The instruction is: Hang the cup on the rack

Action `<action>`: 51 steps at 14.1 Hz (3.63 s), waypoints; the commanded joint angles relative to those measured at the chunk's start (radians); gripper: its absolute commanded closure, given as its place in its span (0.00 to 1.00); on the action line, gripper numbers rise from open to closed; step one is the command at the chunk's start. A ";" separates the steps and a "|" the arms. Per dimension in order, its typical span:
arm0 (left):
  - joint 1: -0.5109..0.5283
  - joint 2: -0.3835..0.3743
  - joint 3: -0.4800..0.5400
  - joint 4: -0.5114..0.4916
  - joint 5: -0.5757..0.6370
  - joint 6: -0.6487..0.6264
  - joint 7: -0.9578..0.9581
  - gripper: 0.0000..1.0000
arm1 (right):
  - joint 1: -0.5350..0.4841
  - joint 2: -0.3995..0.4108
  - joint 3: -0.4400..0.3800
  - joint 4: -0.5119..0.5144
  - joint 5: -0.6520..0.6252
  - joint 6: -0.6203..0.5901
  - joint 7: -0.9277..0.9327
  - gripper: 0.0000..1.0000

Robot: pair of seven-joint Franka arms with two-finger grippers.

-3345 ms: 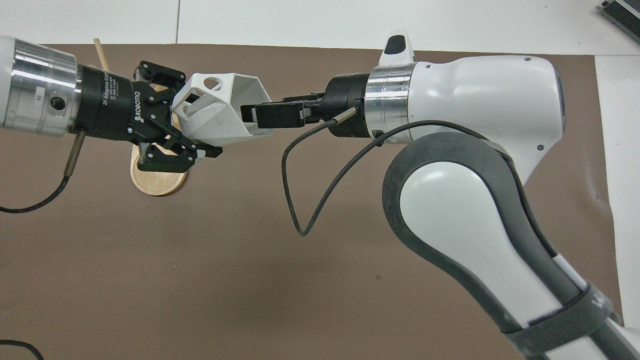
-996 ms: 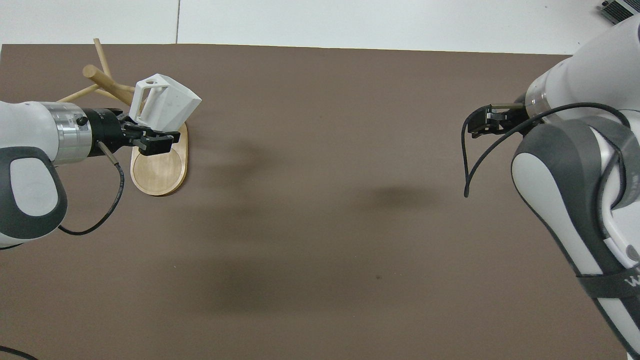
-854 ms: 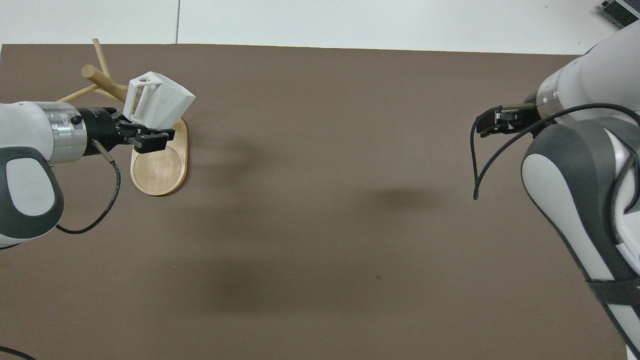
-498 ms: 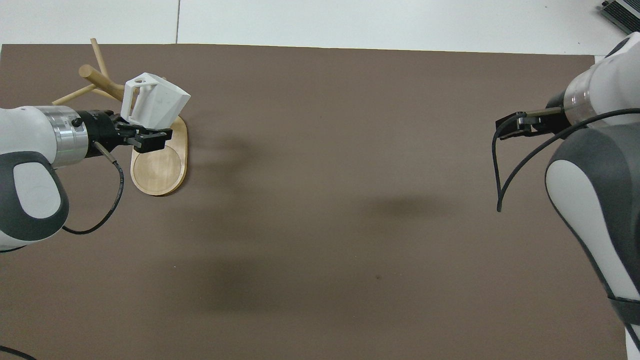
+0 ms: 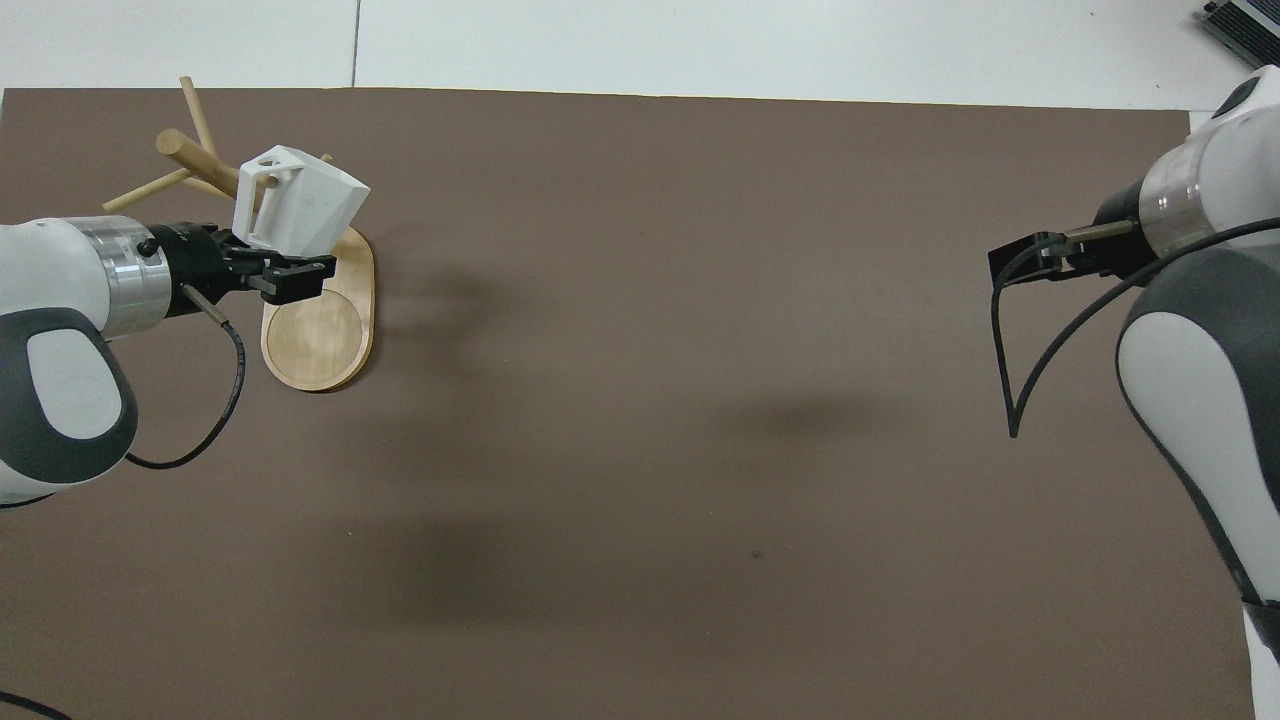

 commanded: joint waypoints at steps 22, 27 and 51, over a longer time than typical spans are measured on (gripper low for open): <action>0.072 -0.163 -0.010 -0.005 0.156 -0.296 0.191 0.00 | 0.114 -0.048 -0.364 -0.018 0.026 0.014 -0.087 0.00; 0.053 -0.210 -0.025 0.038 0.156 -0.403 0.424 0.00 | 0.130 -0.055 -0.387 -0.022 0.092 0.014 -0.118 0.00; 0.036 -0.098 -0.022 0.387 0.454 -0.675 2.319 0.00 | 0.128 -0.057 -0.386 -0.025 0.092 -0.003 -0.120 0.00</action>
